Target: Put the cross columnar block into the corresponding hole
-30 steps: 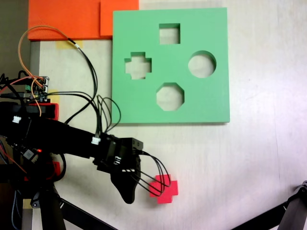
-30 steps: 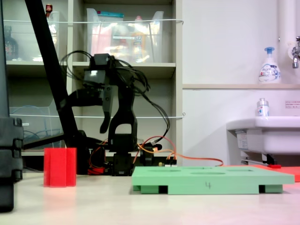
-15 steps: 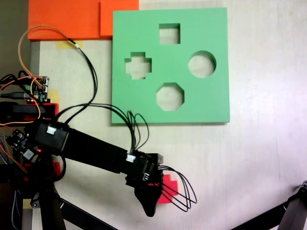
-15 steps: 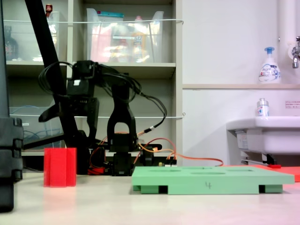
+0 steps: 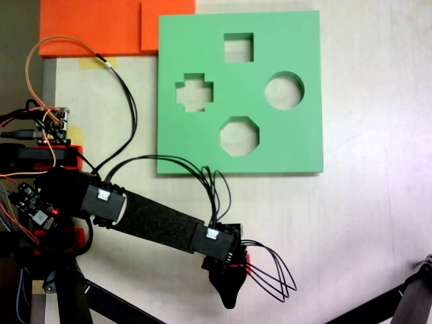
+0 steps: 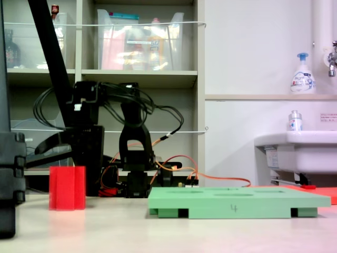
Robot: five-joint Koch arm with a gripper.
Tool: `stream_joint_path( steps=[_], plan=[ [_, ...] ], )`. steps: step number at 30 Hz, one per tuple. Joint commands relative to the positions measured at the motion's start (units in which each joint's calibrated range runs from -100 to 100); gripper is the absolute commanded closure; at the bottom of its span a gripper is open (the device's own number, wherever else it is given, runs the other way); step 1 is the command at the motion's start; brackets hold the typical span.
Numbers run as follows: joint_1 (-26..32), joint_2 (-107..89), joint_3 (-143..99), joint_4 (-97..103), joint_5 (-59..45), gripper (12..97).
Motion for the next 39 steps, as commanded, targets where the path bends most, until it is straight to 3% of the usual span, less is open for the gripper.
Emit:
stream_joint_path(
  steps=[1, 12, 23, 32, 39],
  plan=[
    [-0.15, 0.22, 3.49, -2.31, -0.78, 16.0],
    [-0.34, 5.10, 2.69, -2.31, -0.78, 17.0],
    [-0.63, 3.29, -1.90, -3.37, -0.78, 62.6],
    [-0.63, -0.48, -3.79, -9.92, -0.63, 73.0],
    [-0.20, -8.16, -3.79, -11.94, 0.29, 73.0]
  ],
)
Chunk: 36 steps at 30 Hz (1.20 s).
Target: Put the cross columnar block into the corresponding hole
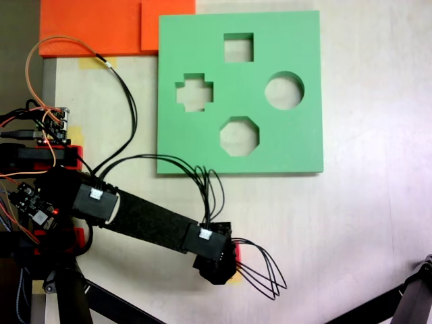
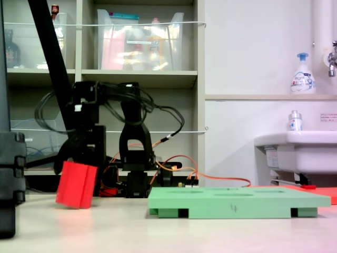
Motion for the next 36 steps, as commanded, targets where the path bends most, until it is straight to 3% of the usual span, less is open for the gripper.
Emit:
stream_joint_path(
  steps=[1, 14, 25, 36],
  plan=[
    [0.10, -4.64, 0.52, -5.97, 0.83, 73.0],
    [9.13, -24.89, 0.82, -5.97, 11.33, 73.0],
    [24.03, -25.73, 5.91, -5.97, 25.84, 73.0],
    [34.09, -18.47, 12.39, -5.97, 35.02, 73.0]
  ],
)
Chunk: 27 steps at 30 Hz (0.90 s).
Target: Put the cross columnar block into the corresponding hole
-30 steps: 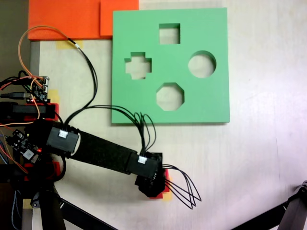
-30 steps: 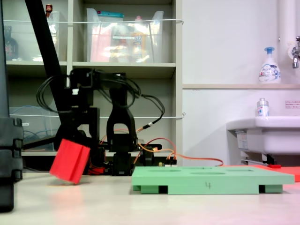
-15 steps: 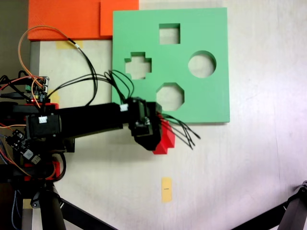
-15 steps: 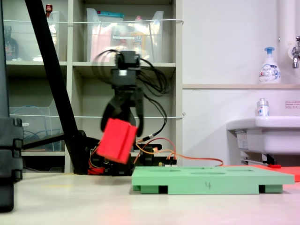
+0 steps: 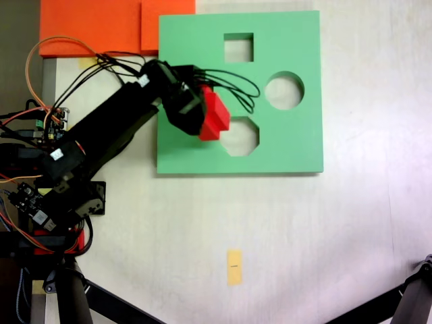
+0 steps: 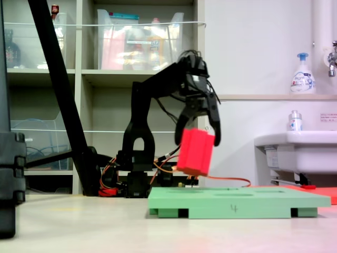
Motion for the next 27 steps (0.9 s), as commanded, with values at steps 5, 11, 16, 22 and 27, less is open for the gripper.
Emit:
stream_joint_path(
  steps=[5, 11, 16, 22, 27],
  plan=[
    [3.37, 2.38, 4.45, -4.01, 3.32, 73.1],
    [5.18, 5.59, 4.45, -4.01, 4.15, 73.0],
    [6.01, 7.27, 4.45, -4.01, 4.93, 73.0],
    [6.84, 10.20, 4.65, -2.86, 5.08, 73.0],
    [7.23, 13.41, 5.85, -1.51, 5.23, 73.0]
  ],
)
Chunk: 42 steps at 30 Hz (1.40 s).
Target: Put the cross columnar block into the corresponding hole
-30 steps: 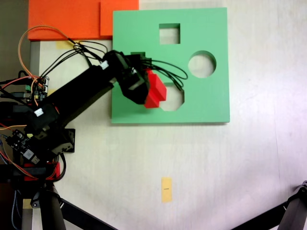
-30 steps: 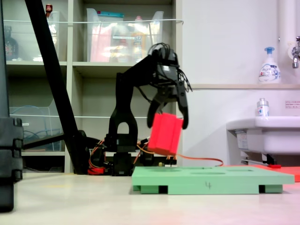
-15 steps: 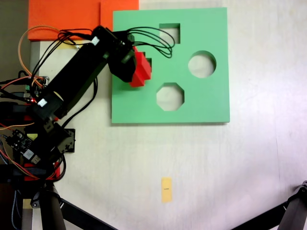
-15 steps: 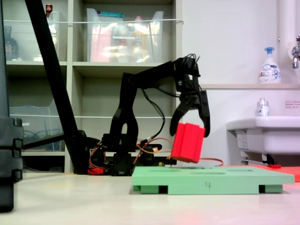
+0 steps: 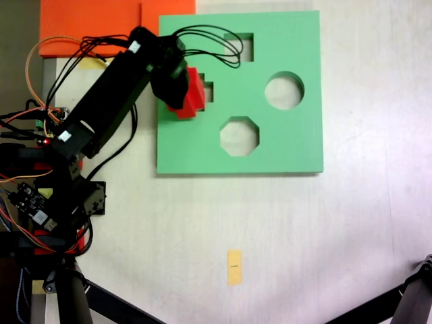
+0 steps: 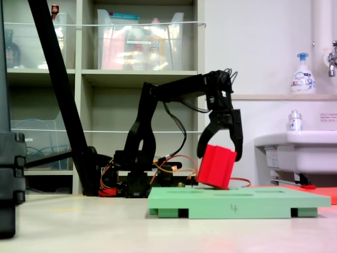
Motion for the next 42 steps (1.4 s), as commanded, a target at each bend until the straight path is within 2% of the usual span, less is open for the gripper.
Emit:
stream_joint_path(
  steps=[1, 14, 36, 42],
  plan=[
    [0.59, 0.56, 3.89, -1.41, 0.54, 73.0],
    [-0.10, 3.49, 11.97, -1.22, -1.22, 72.5],
    [0.00, 15.09, 11.97, 0.22, -0.29, 72.1],
    [0.05, 15.36, 11.57, 0.22, 0.44, 68.9]
  ],
)
